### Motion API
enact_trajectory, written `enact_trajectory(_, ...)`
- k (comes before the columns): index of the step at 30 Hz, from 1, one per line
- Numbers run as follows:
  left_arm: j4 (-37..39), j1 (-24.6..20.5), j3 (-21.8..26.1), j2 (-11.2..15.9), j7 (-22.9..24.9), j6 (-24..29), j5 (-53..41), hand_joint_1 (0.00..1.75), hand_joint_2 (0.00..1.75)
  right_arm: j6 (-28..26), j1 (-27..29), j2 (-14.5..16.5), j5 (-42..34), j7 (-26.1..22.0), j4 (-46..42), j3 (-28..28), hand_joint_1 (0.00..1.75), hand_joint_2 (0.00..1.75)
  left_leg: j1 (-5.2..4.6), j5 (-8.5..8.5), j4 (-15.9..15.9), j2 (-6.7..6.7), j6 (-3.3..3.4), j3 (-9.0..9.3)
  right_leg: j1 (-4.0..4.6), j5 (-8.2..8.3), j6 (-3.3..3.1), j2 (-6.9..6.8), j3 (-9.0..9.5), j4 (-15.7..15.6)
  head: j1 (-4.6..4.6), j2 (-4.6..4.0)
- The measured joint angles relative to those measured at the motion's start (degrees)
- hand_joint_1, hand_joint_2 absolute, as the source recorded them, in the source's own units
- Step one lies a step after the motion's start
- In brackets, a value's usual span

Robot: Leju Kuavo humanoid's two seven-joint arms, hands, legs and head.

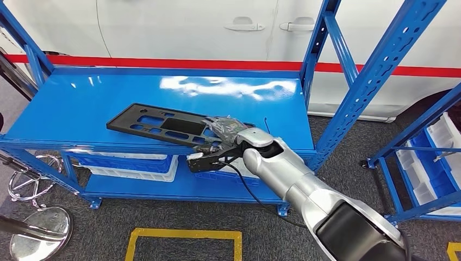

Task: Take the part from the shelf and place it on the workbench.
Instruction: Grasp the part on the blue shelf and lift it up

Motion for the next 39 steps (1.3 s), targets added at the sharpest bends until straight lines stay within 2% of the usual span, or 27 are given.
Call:
enact_trajectory(14,0.0,-0.1,0.9,0.0,0.3,0.0,-0.6,0.00,0.00,-1.2,2.0,0.9,-0.3,-1.0,2.8,0.9,0.00,0.00,0.00,0.00,0.0,0.00,0.00,0.00,0.00,0.00,0.00,0.00,0.00,0.0,0.00,0.00)
enact_trajectory(18,0.0,-0.1,1.3,0.0,0.3,0.0,-0.6,0.00,0.00,-1.5,2.2,1.2,-0.3,-0.8,3.4,1.0,0.00,1.75,0.00,0.00,0.0,0.00,0.00,0.00,0.00,0.00,0.00,0.00,0.00,0.0,0.00,0.00)
enact_trajectory(19,0.0,-0.1,1.3,0.0,0.3,0.0,-0.6,0.00,0.00,-1.7,2.2,1.2,-0.3,-0.8,3.5,1.0,0.00,1.75,0.00,0.00,0.0,0.00,0.00,0.00,0.00,0.00,0.00,0.00,0.00,0.0,0.00,0.00)
enact_trajectory(20,0.0,-0.1,1.3,0.0,0.3,0.0,-0.7,0.00,0.00,-1.9,2.3,1.2,-0.3,-0.8,3.6,1.0,0.12,1.75,0.00,0.00,0.0,0.00,0.00,0.00,0.00,0.00,0.00,0.00,0.00,0.0,0.00,0.00)
enact_trajectory(23,0.0,-0.1,1.4,0.0,0.3,0.0,-0.8,0.00,0.00,-2.2,2.4,1.3,-0.2,-0.7,3.8,1.0,1.43,1.75,0.00,0.00,0.0,0.00,0.00,0.00,0.00,0.00,0.00,0.00,0.00,0.0,0.00,0.00)
enact_trajectory(24,0.0,-0.1,1.4,0.0,0.3,0.0,-0.8,0.00,0.00,-2.4,2.4,1.3,-0.2,-0.6,3.9,1.0,1.75,1.75,0.00,0.00,0.0,0.00,0.00,0.00,0.00,0.00,0.00,0.00,0.00,0.0,0.00,0.00)
enact_trajectory(39,0.0,-0.1,1.8,0.0,0.2,-0.2,-1.7,0.00,0.00,-4.7,3.3,1.1,2.0,0.3,4.2,1.0,1.75,1.75,-0.01,0.00,0.0,0.00,0.00,0.00,-0.01,0.01,0.01,0.01,0.01,0.0,0.00,0.00)
